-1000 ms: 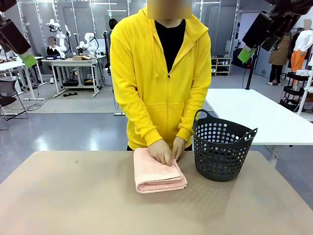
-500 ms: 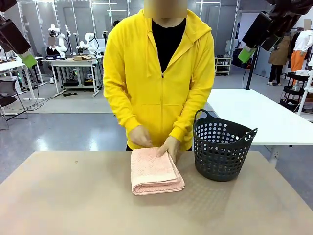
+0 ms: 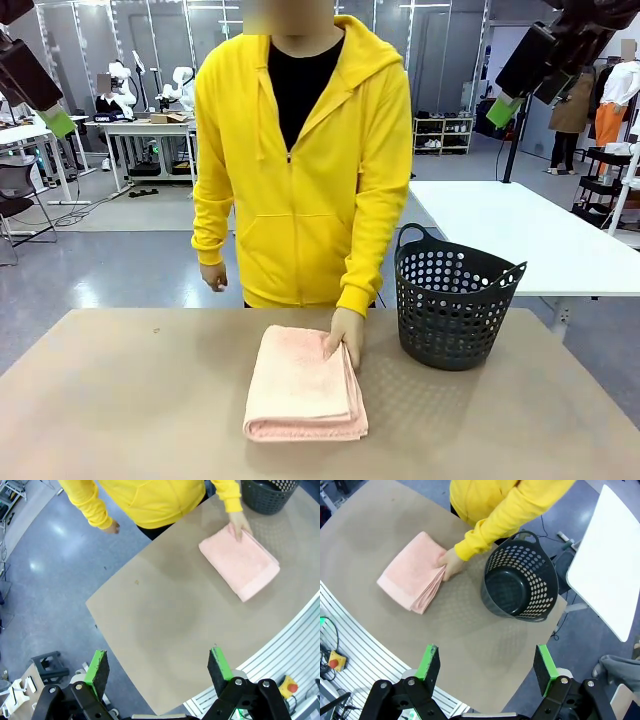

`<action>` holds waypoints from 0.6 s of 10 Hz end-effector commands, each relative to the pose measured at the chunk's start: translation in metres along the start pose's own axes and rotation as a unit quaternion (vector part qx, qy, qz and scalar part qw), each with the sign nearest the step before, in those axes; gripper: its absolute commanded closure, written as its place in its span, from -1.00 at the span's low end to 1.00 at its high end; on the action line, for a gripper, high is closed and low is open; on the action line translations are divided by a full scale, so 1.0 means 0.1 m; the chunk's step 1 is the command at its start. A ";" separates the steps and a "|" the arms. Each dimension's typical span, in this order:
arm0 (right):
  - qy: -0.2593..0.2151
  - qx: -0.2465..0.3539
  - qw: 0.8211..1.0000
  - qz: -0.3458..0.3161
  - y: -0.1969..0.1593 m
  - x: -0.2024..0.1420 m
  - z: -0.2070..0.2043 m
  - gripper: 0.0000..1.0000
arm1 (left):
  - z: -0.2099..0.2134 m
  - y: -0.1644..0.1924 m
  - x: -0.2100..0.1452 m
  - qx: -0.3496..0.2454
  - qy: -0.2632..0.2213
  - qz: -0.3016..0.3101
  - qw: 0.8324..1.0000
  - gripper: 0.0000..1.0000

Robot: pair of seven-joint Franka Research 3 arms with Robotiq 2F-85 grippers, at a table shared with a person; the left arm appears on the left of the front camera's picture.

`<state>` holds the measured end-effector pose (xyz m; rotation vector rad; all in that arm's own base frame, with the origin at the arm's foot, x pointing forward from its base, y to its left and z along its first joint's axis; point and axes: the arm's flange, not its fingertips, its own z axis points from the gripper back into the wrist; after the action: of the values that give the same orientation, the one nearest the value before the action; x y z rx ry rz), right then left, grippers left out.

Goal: Fold the towel.
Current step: Pick up the 100 cm Hotel Towel and place it on the left side of the table.

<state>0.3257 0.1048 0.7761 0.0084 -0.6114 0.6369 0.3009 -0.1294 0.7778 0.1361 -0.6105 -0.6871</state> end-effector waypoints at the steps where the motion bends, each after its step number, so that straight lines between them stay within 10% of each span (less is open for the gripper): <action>1: 0.004 -0.002 1.000 -0.002 -0.01 0.01 0.01 -0.89 | 0.04 0.01 0.00 -0.004 0.004 -0.002 1.000 -1.00; 6: 0.004 -0.002 1.000 -0.002 -0.01 0.01 0.01 -0.89 | 0.04 0.01 0.00 -0.004 0.004 -0.002 1.000 -1.00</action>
<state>0.3257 0.1048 0.7764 0.0084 -0.6119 0.6370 0.3009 -0.1294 0.7778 0.1361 -0.6105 -0.6871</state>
